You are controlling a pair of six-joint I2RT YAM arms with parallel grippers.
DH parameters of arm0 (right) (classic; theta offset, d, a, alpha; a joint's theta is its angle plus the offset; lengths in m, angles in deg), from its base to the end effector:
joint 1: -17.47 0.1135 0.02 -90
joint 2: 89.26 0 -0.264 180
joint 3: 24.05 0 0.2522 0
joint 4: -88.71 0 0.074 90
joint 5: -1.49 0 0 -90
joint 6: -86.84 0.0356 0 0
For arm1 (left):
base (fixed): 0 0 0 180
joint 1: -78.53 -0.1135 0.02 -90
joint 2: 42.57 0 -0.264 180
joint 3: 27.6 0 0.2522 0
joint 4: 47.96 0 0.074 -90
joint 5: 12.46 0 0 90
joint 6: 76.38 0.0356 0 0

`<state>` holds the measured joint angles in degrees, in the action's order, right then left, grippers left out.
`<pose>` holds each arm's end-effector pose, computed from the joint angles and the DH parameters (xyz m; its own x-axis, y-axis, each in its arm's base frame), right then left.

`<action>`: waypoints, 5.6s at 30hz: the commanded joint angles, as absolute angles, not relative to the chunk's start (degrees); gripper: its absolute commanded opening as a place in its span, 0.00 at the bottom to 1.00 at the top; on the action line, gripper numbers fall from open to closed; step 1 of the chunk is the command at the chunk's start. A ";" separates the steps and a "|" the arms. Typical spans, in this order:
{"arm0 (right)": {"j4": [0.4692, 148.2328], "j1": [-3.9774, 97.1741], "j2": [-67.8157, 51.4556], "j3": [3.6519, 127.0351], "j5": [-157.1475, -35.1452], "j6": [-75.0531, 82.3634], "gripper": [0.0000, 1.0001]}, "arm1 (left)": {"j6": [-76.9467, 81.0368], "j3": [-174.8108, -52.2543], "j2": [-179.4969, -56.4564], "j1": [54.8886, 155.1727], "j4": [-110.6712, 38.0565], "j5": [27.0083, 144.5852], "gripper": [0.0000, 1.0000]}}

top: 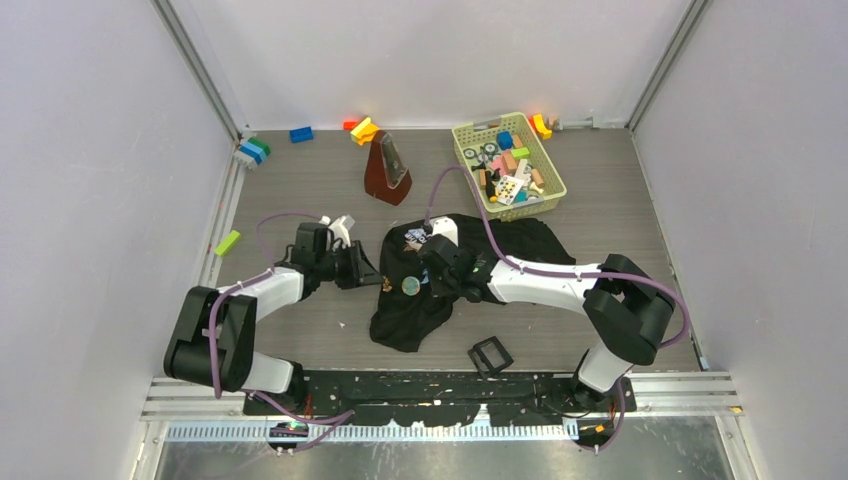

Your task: Remove the brooch from the garment

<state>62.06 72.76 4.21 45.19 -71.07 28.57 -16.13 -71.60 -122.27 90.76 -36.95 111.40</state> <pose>0.1990 0.2686 0.1898 -0.7316 -0.1750 -0.6589 -0.3431 0.9297 0.1341 0.2388 -0.0721 0.1507 -0.8902 -0.2287 -0.3941 0.1239 0.7108 -0.6924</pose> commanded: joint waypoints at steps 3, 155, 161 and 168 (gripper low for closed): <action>63.36 72.75 2.31 46.01 -68.19 29.55 0.00 | -15.90 -72.63 -123.54 90.66 -38.93 115.24 0.30; 61.46 55.16 -8.18 57.52 -90.87 30.27 0.01 | -11.98 -92.65 -117.12 99.39 7.15 99.06 0.00; 60.64 54.12 -8.55 54.19 -94.75 29.63 0.66 | -12.85 -93.62 -113.76 98.55 6.65 103.77 0.00; 65.81 54.13 -15.64 44.52 -102.29 26.02 0.72 | -10.53 -97.70 -113.45 97.46 5.13 123.55 0.00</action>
<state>60.27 54.01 -8.99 48.36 -95.53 28.89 -12.55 -93.42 -115.19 97.86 6.35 109.11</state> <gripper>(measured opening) 0.728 0.013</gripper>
